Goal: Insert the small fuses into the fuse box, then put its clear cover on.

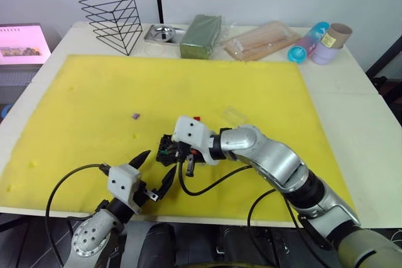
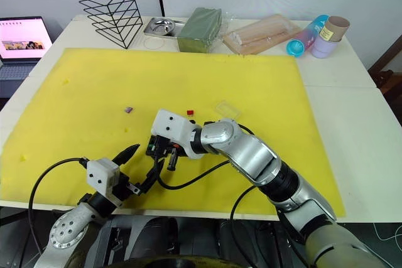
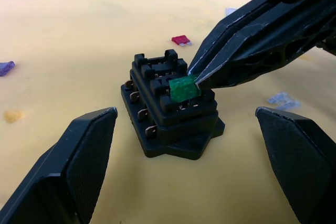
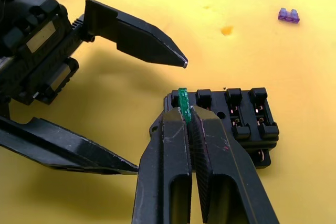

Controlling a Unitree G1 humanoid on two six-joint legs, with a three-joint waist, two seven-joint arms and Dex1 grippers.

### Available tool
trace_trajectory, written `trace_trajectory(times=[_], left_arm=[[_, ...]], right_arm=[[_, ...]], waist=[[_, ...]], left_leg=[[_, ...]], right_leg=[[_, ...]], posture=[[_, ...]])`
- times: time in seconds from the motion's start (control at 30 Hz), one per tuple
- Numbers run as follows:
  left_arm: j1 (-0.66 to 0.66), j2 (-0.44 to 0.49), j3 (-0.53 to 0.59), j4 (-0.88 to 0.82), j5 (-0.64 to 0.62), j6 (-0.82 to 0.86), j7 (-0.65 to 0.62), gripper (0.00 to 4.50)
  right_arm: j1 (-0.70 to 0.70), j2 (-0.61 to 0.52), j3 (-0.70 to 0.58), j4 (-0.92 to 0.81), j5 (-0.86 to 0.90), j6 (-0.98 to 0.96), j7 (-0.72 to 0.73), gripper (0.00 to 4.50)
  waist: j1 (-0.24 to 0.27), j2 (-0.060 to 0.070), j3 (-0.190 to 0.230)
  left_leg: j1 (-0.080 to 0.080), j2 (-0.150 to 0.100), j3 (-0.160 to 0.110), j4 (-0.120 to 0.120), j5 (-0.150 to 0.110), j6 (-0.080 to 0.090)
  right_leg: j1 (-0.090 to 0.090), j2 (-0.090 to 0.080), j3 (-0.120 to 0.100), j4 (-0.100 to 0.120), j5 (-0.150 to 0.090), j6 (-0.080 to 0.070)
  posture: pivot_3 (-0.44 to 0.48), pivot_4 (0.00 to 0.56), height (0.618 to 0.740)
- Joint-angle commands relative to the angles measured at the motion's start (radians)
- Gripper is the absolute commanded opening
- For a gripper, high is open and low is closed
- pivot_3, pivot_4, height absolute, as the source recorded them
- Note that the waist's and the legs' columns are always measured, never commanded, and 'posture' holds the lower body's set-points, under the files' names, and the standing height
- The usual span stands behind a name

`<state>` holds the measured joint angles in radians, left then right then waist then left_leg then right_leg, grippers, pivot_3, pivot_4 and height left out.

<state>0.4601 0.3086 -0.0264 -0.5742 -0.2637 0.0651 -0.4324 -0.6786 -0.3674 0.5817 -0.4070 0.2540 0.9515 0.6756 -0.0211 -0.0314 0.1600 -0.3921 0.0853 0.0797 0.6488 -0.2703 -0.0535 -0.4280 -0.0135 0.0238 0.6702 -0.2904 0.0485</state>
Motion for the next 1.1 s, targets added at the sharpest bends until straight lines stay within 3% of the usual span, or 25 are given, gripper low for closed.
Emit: trace_trajectory(times=[0.03,0.83,1.0,1.1], left_arm=[[0.005,0.003,-0.007,-0.047,-0.001,0.003,0.004,4.47],[0.029,0.0,0.003,-0.033,0.007,-0.019,-0.009,4.47],[0.033,-0.002,0.001,-0.041,0.008,-0.013,-0.005,4.5],[0.031,-0.002,0.002,-0.038,0.008,-0.013,-0.006,4.5]], right_arm=[[-0.002,-0.006,0.011,-0.026,-0.027,-0.022,-0.006,0.0],[-0.006,0.002,0.024,-0.032,-0.047,-0.015,0.013,0.0],[-0.006,0.021,-0.01,-0.026,-0.023,-0.006,0.019,1.38],[-0.007,0.032,-0.024,-0.029,-0.009,0.001,0.024,1.38]], waist=[[0.0,0.0,0.0],[0.0,0.0,0.0],[0.0,0.0,0.0],[0.0,0.0,0.0]], left_leg=[[0.0,0.0,0.0,0.0,0.0,0.0],[0.0,0.0,0.0,0.0,0.0,0.0],[0.0,0.0,0.0,0.0,0.0,0.0],[0.0,0.0,0.0,0.0,0.0,0.0]], right_leg=[[0.0,0.0,0.0,0.0,0.0,0.0],[0.0,0.0,0.0,0.0,0.0,0.0],[0.0,0.0,0.0,0.0,0.0,0.0],[0.0,0.0,0.0,0.0,0.0,0.0]], posture=[[0.0,0.15,0.74],[0.0,0.15,0.74],[0.0,0.15,0.74],[0.0,0.15,0.74]])
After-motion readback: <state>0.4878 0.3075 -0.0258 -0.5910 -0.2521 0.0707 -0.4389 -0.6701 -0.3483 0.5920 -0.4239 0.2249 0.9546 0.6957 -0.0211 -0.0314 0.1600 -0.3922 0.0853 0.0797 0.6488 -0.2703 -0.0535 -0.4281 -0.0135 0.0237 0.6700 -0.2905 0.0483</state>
